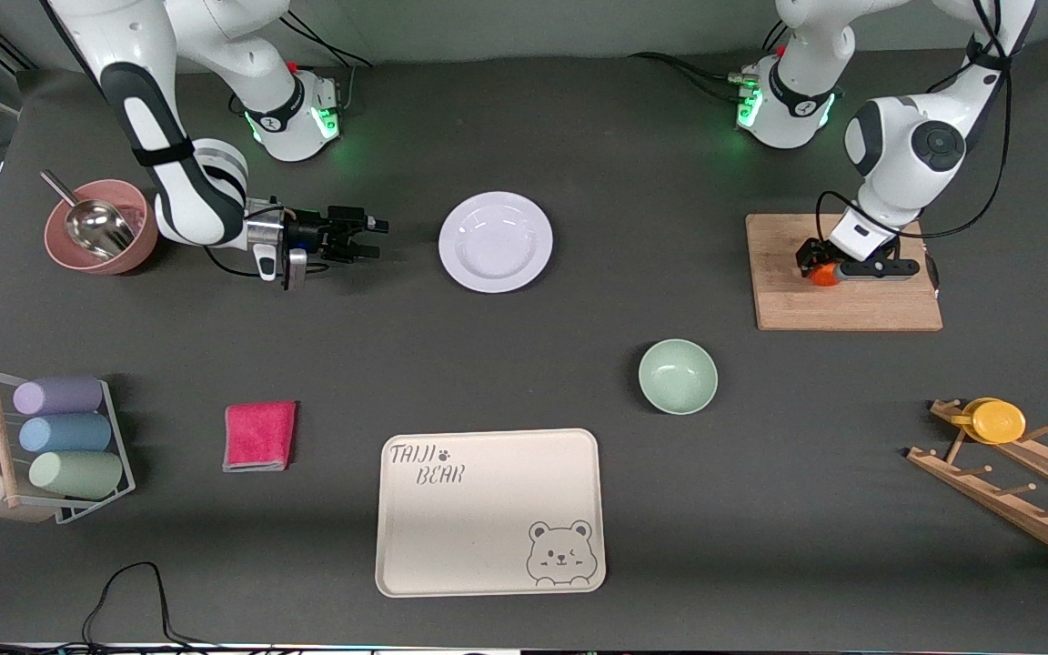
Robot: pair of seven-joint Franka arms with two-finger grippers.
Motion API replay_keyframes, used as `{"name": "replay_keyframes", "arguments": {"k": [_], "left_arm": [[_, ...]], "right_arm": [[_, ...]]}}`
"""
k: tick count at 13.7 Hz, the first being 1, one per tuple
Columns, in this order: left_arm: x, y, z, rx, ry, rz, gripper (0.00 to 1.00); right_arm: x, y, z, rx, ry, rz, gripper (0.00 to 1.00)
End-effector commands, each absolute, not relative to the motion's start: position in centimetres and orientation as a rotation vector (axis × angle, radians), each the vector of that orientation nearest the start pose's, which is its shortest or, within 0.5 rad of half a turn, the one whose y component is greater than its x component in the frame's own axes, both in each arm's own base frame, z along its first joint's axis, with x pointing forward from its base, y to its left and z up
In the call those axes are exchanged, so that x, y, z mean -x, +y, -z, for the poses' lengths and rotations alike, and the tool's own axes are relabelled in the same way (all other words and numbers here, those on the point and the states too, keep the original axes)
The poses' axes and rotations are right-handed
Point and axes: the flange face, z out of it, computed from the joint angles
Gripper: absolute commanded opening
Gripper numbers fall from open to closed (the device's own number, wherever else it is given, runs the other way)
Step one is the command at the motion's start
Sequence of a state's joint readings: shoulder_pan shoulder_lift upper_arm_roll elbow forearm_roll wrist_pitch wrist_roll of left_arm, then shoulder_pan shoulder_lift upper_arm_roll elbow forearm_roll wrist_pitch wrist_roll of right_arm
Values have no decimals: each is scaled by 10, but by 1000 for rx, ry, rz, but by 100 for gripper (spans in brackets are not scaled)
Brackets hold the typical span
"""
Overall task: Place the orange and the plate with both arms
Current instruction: 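Grasp the orange with the left gripper and lift it off the board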
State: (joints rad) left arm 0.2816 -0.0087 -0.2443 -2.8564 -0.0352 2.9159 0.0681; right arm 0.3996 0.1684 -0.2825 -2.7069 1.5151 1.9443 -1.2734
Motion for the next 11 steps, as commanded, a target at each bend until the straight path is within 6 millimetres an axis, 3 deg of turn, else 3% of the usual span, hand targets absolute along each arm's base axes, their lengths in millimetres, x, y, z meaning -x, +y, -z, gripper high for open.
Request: {"name": "replay_keyframes", "arguments": {"k": [1,3,5,8,11], "left_arm": [[-339,11,-204,3128,16,119,0],[-345,11,-212,3123,21,144,0],[-356,10,-236,3107,51,142,0],[-381,-10,-306,3099,104,19,0],[-410,-48,-394,3208,77,-157,0]], "right_arm": [[-330,103,-140,1933,-33,-38,100],[-327,99,-129,1932,-5,-62,100],[-324,94,-123,1939,15,-72,100],[-321,92,-115,1946,29,-91,100],[-318,91,-110,1951,38,-104,100]]}}
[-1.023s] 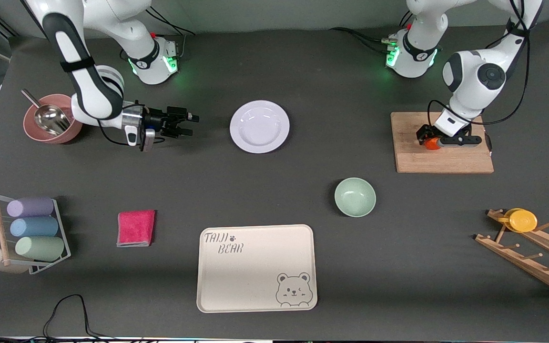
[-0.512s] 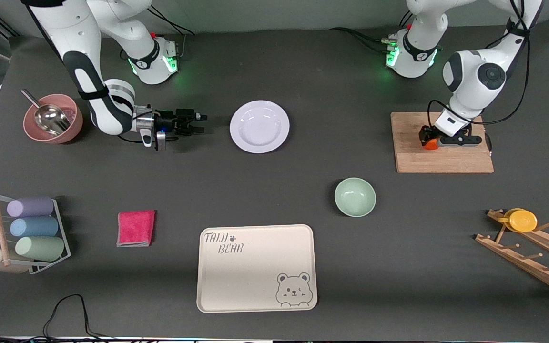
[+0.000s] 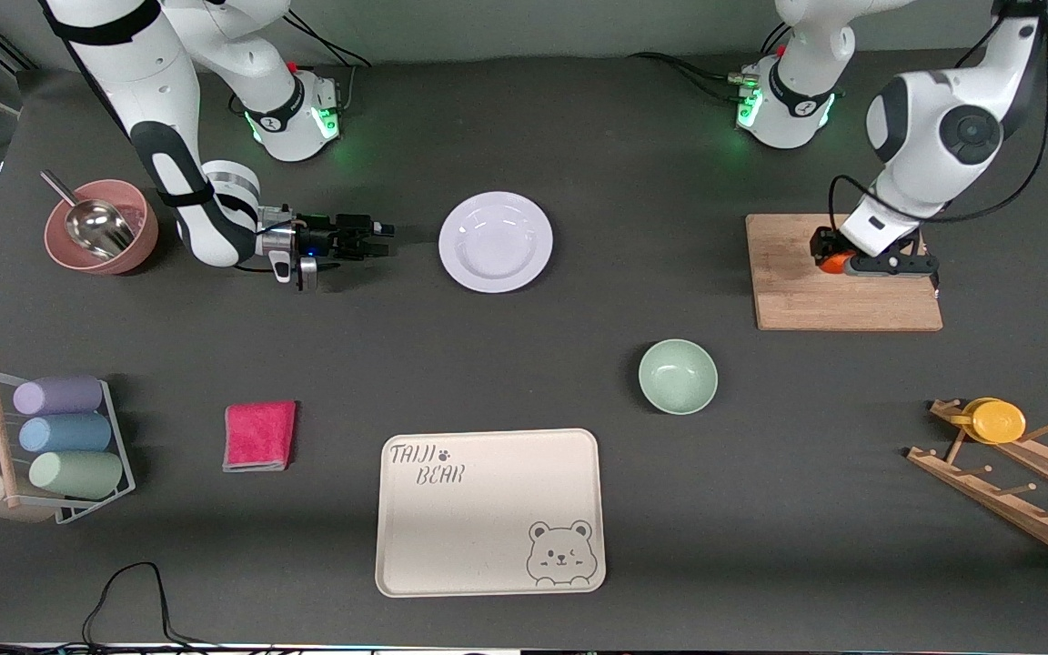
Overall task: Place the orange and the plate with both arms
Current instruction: 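Grasp the orange with the left gripper and lift it off the board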
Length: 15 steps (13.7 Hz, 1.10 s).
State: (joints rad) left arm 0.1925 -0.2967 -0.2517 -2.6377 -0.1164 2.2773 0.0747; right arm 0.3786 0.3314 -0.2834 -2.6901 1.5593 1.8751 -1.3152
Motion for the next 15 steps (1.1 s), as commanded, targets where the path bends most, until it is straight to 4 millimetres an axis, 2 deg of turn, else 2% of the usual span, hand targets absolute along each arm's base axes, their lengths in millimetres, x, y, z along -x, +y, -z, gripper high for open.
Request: {"name": "replay_keyframes", "arguments": {"k": [1,3,5,7,8,10,11,13,14,15], "left_arm": [[-417,-60,-419,3240,80,-198,0],[-414,-87,-464,3319,36,-272,0],[-408,-134,-502,3342,-19,-286,0],[-396,-209,-538,3317,-168,-234,0],[-389,-246,-543,3299,-249,-232,0],[-374,-312,-543,3282,-289,-223,0],[-367,-339,-534,3282,-339,-211,0],[-342,-404,-507,3300,-430,-161,0],[-337,-428,-491,3313,-506,-145,0],[-341,-443,-469,3304,-564,-121,0]], "right_arm": [[-319,91,-110,1951,36,-102,100],[-320,91,-109,1952,37,-104,89],[-320,91,-109,1952,37,-104,76],[-320,91,-109,1952,39,-105,61],[-320,91,-109,1952,39,-105,58],[-321,91,-110,1952,36,-100,51],[-320,91,-110,1945,38,-104,51],[-320,92,-111,1933,37,-104,51],[-319,93,-109,1934,31,-104,51],[-317,90,-104,1938,3,-89,51]]}}
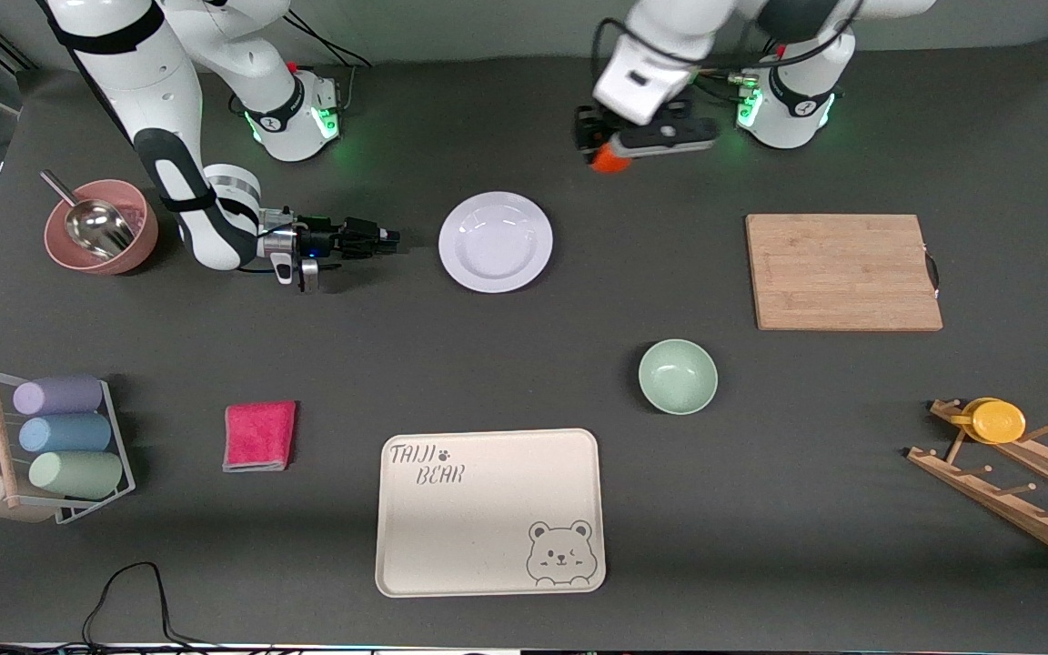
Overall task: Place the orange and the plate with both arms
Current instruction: 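Carry the orange over the white plate with the left gripper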
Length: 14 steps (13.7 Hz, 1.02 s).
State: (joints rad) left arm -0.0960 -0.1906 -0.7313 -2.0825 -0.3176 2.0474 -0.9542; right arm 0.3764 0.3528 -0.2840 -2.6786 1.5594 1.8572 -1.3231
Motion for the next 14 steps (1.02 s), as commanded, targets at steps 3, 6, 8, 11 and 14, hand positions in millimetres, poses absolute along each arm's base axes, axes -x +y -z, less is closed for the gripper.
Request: {"name": "replay_keyframes", "arguments": {"k": [3,6,8,11,14], "left_arm": [[-324,-486,-394,3199,-604,-44,0],[-333,-528,-329,3146,-651,48,0],[-340,-552,-318,3129,-801,89,0],[-321,-570,-295,3110,-760,115,0],[-305,-591,-261,3062,-814,155,0]], "right_arm": [[-316,85,-95,1940,7,-83,51],[-315,85,-95,1941,7,-84,51],[-316,84,-93,1942,-10,-73,51],[-316,83,-89,1946,-19,-70,51],[-316,83,-89,1947,-18,-70,51]]}}
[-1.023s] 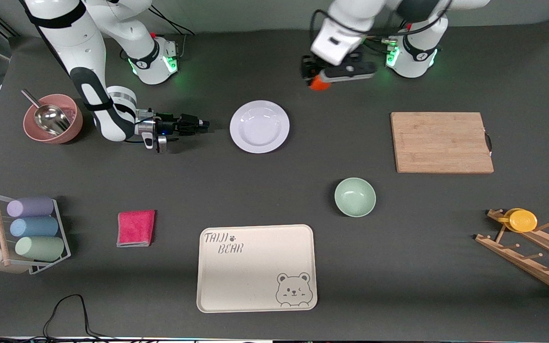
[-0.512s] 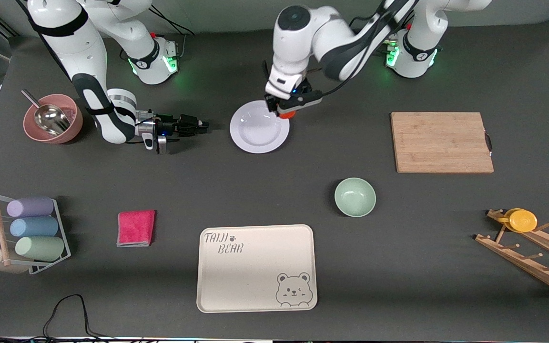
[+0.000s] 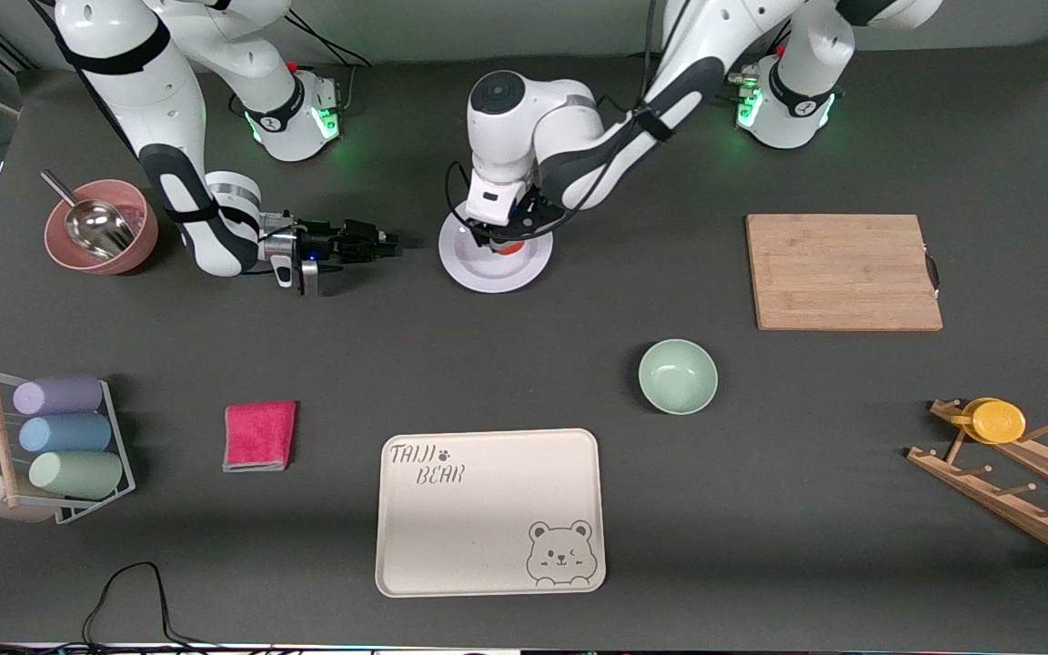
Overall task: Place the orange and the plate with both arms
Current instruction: 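Carry the orange over the white plate with the left gripper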
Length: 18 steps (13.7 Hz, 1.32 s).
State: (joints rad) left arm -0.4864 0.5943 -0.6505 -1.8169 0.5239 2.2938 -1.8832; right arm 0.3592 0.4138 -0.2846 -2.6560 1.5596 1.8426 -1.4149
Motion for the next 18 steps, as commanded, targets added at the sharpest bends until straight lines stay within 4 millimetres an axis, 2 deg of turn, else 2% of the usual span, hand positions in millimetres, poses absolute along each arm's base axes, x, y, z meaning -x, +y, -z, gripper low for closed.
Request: {"name": "replay_keyframes", "arguments": {"k": [1,4,7,9,10,11,18], "left_arm": [[-302,-594,-254,3056,-809,163,0],[-285,-603,-230,3031,-815,125,0],[-278,-607,-212,3009,-817,214,0],[-279,-607,-212,3011,-817,225,17],[-280,-607,-212,3012,-815,227,44],[-280,-607,-212,3010,-809,235,99],[-288,-603,-221,3010,-800,287,100]], "right_arm": [[-317,83,-89,1946,-20,-67,51],[-316,83,-88,1947,-20,-71,51],[-316,83,-88,1947,-20,-71,51],[-316,83,-87,1947,-20,-72,51],[-315,83,-87,1948,-22,-71,51],[-316,83,-87,1947,-30,-64,51],[-315,86,-83,1941,-14,-47,51]]}}
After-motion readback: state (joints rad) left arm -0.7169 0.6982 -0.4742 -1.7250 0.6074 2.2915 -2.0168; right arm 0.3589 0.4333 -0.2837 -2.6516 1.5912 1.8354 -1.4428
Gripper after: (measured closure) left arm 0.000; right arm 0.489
